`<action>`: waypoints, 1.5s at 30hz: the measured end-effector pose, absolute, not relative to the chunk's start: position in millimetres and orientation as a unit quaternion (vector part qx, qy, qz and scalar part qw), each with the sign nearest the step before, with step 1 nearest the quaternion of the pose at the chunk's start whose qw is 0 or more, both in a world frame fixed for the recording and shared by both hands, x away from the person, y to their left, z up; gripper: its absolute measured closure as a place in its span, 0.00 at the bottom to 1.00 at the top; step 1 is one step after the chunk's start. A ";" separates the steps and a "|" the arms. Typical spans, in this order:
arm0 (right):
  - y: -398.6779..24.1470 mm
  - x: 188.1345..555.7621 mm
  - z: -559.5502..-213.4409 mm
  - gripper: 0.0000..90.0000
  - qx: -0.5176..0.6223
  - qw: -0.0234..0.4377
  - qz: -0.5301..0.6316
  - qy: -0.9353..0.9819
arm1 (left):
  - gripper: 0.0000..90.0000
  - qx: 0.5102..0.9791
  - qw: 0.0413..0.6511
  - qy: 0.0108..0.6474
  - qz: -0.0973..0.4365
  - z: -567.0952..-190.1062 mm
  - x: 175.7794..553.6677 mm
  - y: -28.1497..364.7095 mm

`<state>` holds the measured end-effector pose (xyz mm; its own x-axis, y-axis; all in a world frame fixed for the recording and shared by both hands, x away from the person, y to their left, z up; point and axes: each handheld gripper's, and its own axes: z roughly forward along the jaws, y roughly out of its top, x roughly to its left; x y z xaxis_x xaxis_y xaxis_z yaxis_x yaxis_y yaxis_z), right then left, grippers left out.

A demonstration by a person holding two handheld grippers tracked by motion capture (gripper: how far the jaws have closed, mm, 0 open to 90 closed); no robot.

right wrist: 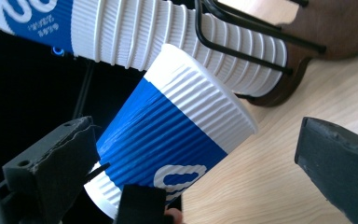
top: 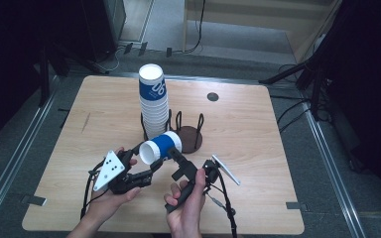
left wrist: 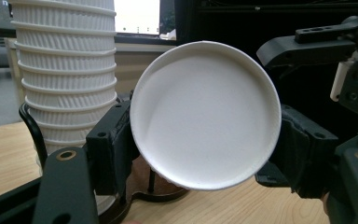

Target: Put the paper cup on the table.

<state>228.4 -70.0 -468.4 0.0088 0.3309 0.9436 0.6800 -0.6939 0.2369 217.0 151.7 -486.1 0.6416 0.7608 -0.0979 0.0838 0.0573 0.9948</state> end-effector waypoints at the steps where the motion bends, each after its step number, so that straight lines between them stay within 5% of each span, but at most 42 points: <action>1: -70.1 229.5 -469.5 0.00 -0.700 0.159 -0.601 -0.352 | 0.33 0.635 0.646 0.333 0.262 -486.4 216.8 151.3; 28: -63.8 243.9 -486.1 0.00 -0.699 0.299 -0.597 -0.258 | 0.33 0.640 0.646 0.314 0.273 -489.3 214.4 145.4; 45: -59.0 250.6 -492.2 0.00 -0.685 0.346 -0.600 -0.228 | 0.33 0.643 0.647 0.292 0.286 -491.2 212.3 140.7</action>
